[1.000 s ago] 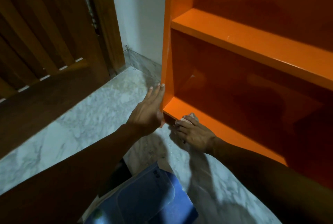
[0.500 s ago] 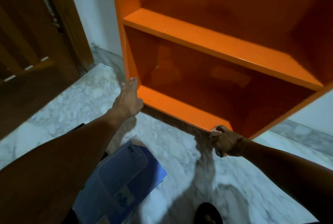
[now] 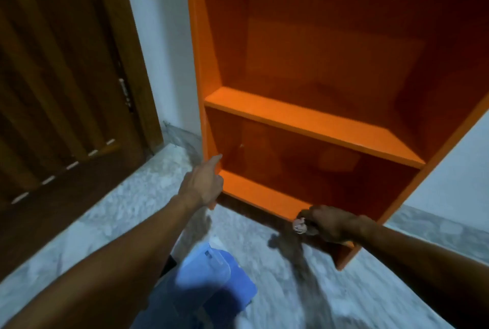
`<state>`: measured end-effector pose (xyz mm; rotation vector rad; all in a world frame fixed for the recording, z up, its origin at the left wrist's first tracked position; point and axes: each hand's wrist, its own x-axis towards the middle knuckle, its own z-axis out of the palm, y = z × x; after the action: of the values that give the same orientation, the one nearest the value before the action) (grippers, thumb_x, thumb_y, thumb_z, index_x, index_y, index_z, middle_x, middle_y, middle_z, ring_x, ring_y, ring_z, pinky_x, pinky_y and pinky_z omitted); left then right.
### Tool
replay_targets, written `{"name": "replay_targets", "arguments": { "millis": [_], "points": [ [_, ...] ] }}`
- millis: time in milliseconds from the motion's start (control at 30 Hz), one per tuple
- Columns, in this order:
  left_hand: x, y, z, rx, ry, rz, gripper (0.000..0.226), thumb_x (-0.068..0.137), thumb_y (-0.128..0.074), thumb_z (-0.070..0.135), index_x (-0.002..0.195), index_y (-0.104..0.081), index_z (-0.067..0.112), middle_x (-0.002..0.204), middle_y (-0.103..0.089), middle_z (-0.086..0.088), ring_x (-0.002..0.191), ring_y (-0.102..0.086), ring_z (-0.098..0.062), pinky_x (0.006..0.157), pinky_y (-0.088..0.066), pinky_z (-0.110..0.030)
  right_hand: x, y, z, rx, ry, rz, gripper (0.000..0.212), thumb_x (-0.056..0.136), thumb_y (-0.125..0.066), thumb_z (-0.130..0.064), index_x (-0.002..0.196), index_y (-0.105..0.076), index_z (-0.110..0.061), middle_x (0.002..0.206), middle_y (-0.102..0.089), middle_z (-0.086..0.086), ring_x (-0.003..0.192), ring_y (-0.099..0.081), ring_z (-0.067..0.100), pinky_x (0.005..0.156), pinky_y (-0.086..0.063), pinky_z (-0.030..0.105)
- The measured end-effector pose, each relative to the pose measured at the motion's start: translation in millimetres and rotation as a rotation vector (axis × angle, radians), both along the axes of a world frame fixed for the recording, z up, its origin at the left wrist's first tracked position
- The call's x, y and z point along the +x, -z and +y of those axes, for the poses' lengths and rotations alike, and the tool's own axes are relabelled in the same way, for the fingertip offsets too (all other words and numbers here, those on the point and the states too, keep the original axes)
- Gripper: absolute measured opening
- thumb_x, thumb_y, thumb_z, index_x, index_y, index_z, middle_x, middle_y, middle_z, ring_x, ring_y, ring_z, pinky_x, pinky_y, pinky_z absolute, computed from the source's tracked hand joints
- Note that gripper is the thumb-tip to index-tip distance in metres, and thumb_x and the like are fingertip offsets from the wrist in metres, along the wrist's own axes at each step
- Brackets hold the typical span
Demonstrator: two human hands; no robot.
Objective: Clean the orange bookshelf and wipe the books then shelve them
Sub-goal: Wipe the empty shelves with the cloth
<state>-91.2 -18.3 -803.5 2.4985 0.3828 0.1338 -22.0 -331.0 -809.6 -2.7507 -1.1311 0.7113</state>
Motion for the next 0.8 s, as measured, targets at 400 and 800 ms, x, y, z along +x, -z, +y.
{"name": "replay_targets", "arguments": {
  "millis": [400,800],
  "points": [
    [20,-117,35,-0.076,0.030,-0.377,0.062,0.103,-0.049,0.022,0.157,-0.020,0.030,0.160,-0.035,0.003,0.142,-0.041,-0.021,0.114,-0.030,-0.035,24,-149,123,1.134,0.285,-0.313,0.035,0.101,-0.043,-0.011,0.134,-0.049,-0.021,0.086,-0.067,-0.006,0.062,-0.065,0.006,0.057,-0.045,0.018],
    [66,-130,53,0.056,-0.017,-0.308,0.077,0.101,-0.046,0.015,0.160,0.003,0.023,0.168,0.004,0.003,0.154,-0.008,-0.026,0.123,-0.022,-0.049,75,-102,210,0.491,0.299,-0.651,0.048,0.093,-0.048,-0.015,0.141,-0.046,-0.019,0.143,-0.052,0.015,0.125,-0.049,0.037,0.105,-0.039,0.048]
  ]
}}
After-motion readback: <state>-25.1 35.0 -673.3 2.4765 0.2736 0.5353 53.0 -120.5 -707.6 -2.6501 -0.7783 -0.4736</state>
